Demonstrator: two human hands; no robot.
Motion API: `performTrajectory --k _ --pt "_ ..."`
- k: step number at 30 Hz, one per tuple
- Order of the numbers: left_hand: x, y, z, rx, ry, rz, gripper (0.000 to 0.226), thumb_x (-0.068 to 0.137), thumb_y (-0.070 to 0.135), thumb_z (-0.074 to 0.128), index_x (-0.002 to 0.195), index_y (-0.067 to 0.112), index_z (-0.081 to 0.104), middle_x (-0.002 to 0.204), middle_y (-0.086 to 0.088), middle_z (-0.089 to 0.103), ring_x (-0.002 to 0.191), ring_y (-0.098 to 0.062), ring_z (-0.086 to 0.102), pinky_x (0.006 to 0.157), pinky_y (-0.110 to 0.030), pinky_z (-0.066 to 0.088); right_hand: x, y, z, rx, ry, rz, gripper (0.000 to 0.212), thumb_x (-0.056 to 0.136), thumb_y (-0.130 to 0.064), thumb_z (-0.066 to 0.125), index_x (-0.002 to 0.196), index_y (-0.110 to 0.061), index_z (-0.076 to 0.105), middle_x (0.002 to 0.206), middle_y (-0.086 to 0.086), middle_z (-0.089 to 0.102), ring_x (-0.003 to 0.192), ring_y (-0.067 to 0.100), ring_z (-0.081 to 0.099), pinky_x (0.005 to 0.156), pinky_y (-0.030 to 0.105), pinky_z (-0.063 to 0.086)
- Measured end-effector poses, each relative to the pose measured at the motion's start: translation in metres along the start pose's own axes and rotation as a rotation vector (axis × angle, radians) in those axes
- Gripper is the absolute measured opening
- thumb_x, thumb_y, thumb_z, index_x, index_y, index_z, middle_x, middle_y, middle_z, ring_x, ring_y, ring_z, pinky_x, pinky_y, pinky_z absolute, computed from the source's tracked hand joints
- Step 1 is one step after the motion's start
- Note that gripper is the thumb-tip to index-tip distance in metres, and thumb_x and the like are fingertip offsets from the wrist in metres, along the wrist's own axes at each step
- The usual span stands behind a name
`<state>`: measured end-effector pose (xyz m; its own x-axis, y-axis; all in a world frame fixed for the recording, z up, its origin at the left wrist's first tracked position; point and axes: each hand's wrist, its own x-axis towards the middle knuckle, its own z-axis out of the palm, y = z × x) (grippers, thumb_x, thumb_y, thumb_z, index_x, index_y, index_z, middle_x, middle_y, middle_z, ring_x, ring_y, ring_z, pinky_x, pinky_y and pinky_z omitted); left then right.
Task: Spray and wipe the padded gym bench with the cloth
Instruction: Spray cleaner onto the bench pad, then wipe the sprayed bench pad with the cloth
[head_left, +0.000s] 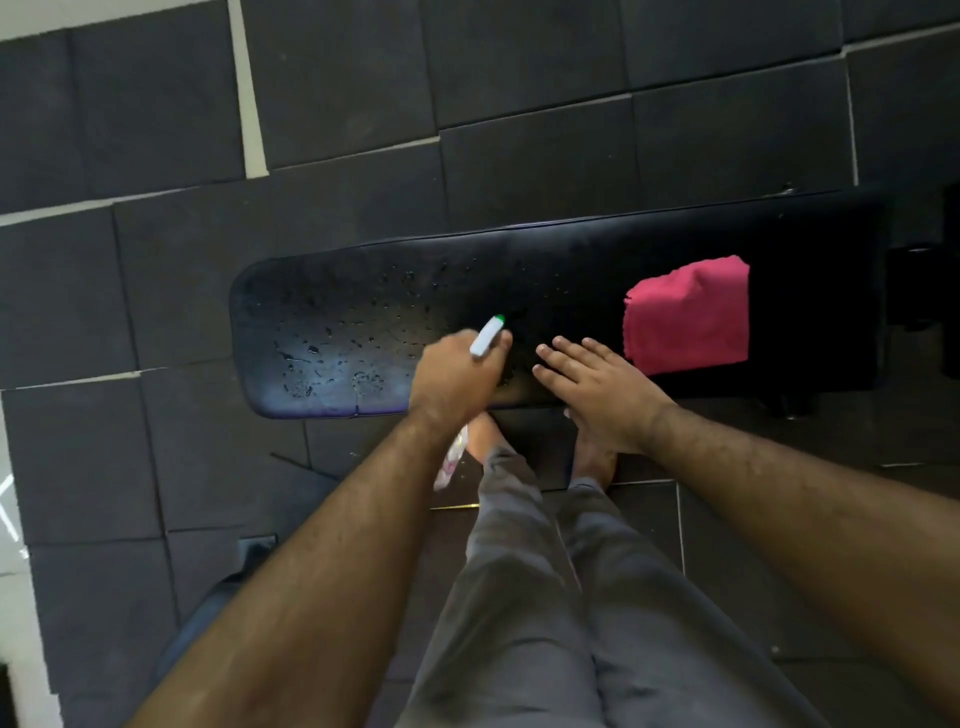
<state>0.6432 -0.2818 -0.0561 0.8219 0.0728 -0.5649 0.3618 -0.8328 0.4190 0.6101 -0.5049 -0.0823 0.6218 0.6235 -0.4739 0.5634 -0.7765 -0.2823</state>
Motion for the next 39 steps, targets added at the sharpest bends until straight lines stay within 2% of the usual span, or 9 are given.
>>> performTrajectory --k 5,9,13,17,22,26,31,35,39 --pt "0.054 0.056 -0.012 -0.044 -0.054 0.05 0.044 0.104 0.064 0.06 0.083 0.026 0.066 0.072 0.003 0.072 0.046 -0.008 0.069 0.045 -0.027 0.051 -0.019 0.032 -0.021 0.116 0.307 0.163 0.051 0.099 -0.019 0.064 0.149 -0.009 0.06 0.162 0.015 0.051 0.155 0.035 0.04 0.13 0.053 0.026" --pt "0.065 0.077 -0.006 0.058 -0.092 0.084 0.047 0.103 0.061 0.06 0.078 0.022 0.068 0.069 0.001 0.072 0.042 -0.014 0.068 0.05 -0.033 0.058 -0.029 0.064 -0.031 0.196 0.464 0.442 0.047 0.098 -0.011 0.059 0.145 -0.009 0.063 0.162 0.016 0.049 0.157 0.038 0.035 0.13 0.056 0.023" --pt "0.051 0.072 0.003 0.129 -0.097 0.104 0.048 0.105 0.059 0.06 0.078 0.02 0.067 0.07 0.0 0.071 0.056 -0.02 0.071 0.064 -0.045 0.067 -0.028 0.089 -0.041 0.303 0.431 0.911 0.068 0.098 -0.031 0.068 0.159 -0.014 0.042 0.169 0.018 0.034 0.157 0.041 0.029 0.127 0.056 0.025" --pt "0.029 0.073 0.012 -0.077 0.018 0.195 0.039 0.108 0.049 0.064 0.084 0.019 0.064 0.077 -0.002 0.068 0.074 -0.03 0.069 0.074 -0.054 0.06 -0.034 0.103 -0.039 0.647 0.404 1.23 0.076 0.081 -0.052 0.086 0.14 -0.015 0.056 0.143 0.013 0.057 0.131 0.039 0.054 0.106 0.054 0.051" --pt "0.013 0.097 0.017 -0.469 0.143 0.443 0.03 0.113 0.039 0.062 0.104 0.012 0.068 0.08 0.0 0.064 0.067 -0.031 0.066 0.062 -0.059 0.059 -0.051 0.101 -0.024 1.017 0.593 1.128 0.022 0.093 -0.026 0.078 0.106 -0.024 0.061 0.122 0.004 0.06 0.107 0.025 0.065 0.085 0.043 0.061" --pt "0.017 0.139 0.025 -0.577 0.216 0.572 0.046 0.112 0.057 0.055 0.134 0.017 0.062 0.09 0.019 0.069 0.068 -0.017 0.073 0.065 -0.041 0.066 -0.085 0.089 -0.006 1.314 0.611 0.988 0.037 0.093 -0.014 0.079 0.114 -0.027 0.052 0.106 -0.009 0.06 0.096 0.009 0.064 0.07 0.025 0.05" --pt "0.026 0.187 0.046 -0.634 0.159 0.741 0.053 0.112 0.055 0.054 0.153 0.023 0.044 0.11 0.046 0.061 0.085 -0.039 0.071 0.08 -0.061 0.064 -0.132 0.068 0.019 1.41 0.687 0.965 0.054 0.083 0.007 0.072 0.119 -0.026 0.049 0.1 -0.006 0.068 0.085 -0.001 0.067 0.071 0.026 0.051" --pt "0.027 0.204 0.067 -0.506 0.066 0.664 0.067 0.107 0.049 0.064 0.159 0.014 0.042 0.127 0.025 0.069 0.11 -0.01 0.075 0.094 -0.054 0.065 -0.159 0.055 0.033 1.451 0.628 0.894 0.063 0.085 0.015 0.064 0.13 -0.027 0.05 0.094 -0.005 0.081 0.089 0.005 0.075 0.067 0.02 0.056" --pt "0.025 0.204 0.07 -0.402 0.075 0.57 0.087 0.095 0.049 0.077 0.163 0.014 0.036 0.137 0.0 0.069 0.125 -0.012 0.071 0.101 -0.04 0.064 -0.167 0.048 0.031 1.497 0.527 0.779 0.071 0.088 0.02 0.058 0.135 -0.033 0.05 0.124 -0.001 0.078 0.106 0.003 0.073 0.074 0.017 0.057"
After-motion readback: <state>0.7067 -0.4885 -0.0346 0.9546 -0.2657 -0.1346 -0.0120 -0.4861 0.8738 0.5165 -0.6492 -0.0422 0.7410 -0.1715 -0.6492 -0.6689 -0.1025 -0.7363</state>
